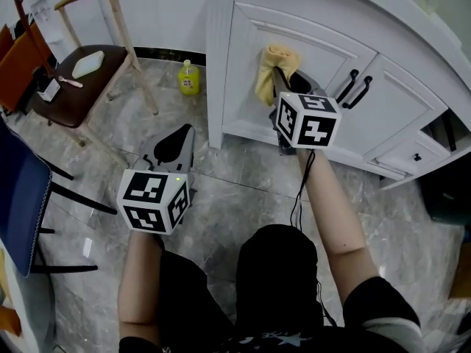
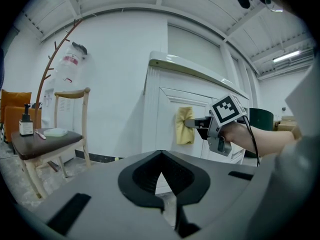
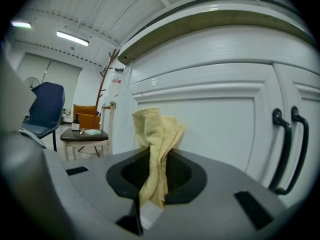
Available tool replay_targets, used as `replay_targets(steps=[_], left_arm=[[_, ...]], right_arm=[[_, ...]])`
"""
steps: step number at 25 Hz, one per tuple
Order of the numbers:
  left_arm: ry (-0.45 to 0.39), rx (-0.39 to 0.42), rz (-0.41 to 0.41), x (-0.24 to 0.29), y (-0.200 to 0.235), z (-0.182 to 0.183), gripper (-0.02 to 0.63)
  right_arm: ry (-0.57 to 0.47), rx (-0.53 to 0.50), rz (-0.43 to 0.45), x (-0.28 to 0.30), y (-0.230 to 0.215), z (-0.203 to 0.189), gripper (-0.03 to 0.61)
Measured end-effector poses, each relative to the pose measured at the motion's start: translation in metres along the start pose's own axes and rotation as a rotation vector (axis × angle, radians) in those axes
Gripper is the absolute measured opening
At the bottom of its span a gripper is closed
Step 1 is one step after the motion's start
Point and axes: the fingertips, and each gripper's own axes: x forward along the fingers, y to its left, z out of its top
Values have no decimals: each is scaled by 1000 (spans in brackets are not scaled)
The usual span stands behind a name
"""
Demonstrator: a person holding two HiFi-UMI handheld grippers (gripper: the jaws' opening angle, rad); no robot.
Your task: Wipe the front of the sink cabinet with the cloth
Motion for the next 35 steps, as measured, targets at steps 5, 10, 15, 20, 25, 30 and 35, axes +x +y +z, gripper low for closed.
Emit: replay_targets(steps=[5, 10, 15, 20, 25, 30, 35], left_arm=[[1, -1, -45, 19, -24, 1, 15], [-3, 7, -97, 37, -50, 5, 15], [-5, 12, -142, 47, -72, 10, 15], [-6, 19, -172, 51, -88, 12, 15], [1, 15, -174, 45, -88, 7, 15], [19, 10, -133, 32, -69, -4, 15], [35, -4, -72, 19, -40, -17, 15]], right_arm=[[-12, 25, -76, -22, -40, -4, 69], [-16, 38, -144, -41, -70, -7, 69], [-2, 57, -207, -58, -94, -14, 69], [16, 26, -234, -67, -103, -17, 67], [14, 30, -242, -72, -103, -17, 67], [19, 13, -157, -65, -71, -21, 67], [20, 29, 17, -40, -13, -38, 67]])
